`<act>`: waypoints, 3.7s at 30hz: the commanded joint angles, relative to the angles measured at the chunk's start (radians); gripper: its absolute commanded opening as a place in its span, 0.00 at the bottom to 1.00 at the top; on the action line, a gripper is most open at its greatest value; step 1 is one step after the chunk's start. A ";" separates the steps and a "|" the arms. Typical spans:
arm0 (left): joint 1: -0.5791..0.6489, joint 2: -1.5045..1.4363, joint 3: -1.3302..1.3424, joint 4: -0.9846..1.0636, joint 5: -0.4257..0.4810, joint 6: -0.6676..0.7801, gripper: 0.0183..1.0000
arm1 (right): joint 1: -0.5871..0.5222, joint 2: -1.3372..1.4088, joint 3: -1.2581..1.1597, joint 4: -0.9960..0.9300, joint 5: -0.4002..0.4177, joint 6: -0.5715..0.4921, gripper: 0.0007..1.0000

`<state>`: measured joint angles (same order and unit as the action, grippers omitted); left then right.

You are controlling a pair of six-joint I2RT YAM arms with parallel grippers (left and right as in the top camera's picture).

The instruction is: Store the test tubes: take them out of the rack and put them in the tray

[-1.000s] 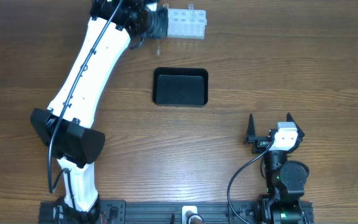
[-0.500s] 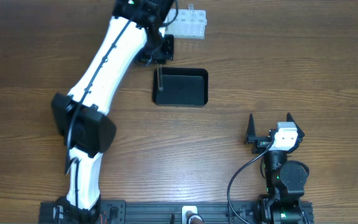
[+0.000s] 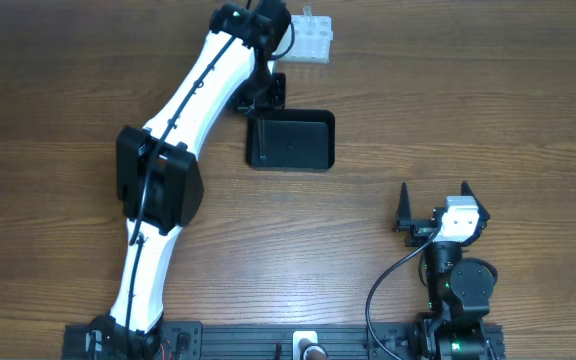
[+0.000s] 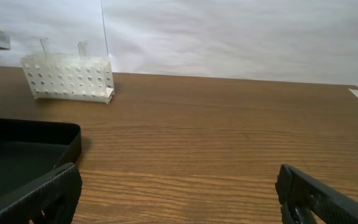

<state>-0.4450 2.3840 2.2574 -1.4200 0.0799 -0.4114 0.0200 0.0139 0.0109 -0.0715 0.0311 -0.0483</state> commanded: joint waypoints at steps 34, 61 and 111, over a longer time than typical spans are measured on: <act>0.011 0.153 0.013 0.085 0.061 -0.016 0.05 | -0.007 -0.009 -0.005 -0.004 -0.012 0.006 0.99; 0.008 -0.010 0.013 0.108 0.061 -0.016 0.35 | -0.007 -0.009 -0.005 -0.003 -0.012 0.006 0.99; 0.066 0.119 0.013 0.964 -0.279 0.203 0.92 | -0.007 -0.009 -0.005 -0.004 -0.012 0.006 0.99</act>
<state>-0.3840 2.4794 2.2635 -0.4618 -0.2134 -0.2241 0.0200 0.0139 0.0109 -0.0711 0.0311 -0.0486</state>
